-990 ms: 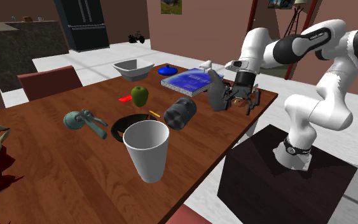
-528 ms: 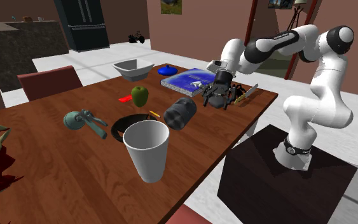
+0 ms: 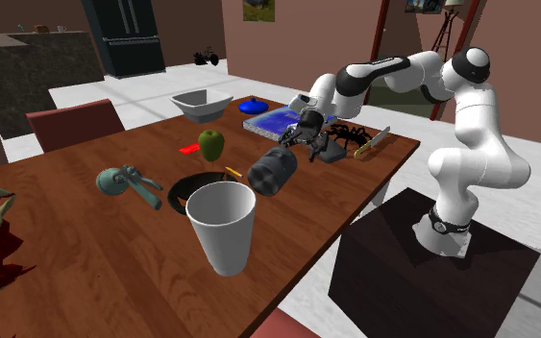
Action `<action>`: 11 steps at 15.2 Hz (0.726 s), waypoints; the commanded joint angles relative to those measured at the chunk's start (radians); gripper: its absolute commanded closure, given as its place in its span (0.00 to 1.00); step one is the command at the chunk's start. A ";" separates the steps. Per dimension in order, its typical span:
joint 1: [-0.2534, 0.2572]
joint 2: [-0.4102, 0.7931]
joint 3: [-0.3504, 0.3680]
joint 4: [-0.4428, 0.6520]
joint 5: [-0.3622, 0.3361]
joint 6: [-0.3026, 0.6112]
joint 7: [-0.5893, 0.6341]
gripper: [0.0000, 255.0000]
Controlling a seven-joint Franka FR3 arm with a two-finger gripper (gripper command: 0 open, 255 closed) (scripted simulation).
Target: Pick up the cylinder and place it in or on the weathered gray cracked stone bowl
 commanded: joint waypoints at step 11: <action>0.080 0.006 -0.039 -0.008 0.014 0.070 -0.014 0.00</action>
